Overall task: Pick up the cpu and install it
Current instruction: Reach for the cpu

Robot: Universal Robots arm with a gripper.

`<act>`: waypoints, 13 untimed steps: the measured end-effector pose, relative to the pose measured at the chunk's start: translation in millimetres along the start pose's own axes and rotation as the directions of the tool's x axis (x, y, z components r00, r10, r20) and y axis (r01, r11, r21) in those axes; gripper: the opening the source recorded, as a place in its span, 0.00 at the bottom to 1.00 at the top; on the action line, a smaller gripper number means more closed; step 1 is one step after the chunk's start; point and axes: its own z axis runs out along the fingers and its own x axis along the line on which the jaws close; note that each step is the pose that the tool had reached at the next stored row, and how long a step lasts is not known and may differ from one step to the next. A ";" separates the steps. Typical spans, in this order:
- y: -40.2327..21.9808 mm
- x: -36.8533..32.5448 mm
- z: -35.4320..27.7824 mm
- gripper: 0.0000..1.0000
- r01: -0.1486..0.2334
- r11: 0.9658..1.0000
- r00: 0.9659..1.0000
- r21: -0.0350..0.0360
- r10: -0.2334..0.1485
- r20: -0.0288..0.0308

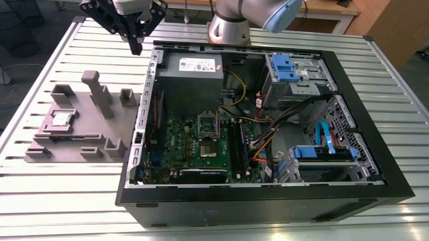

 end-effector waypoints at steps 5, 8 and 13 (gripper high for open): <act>-0.3 3.5 0.0 0.10 0.000 1.000 1.000 0.000 0.000 0.000; -0.4 5.6 0.0 0.10 0.000 1.000 1.000 0.000 0.000 0.000; -0.7 9.1 -0.1 0.10 0.000 1.000 1.000 0.000 0.000 0.000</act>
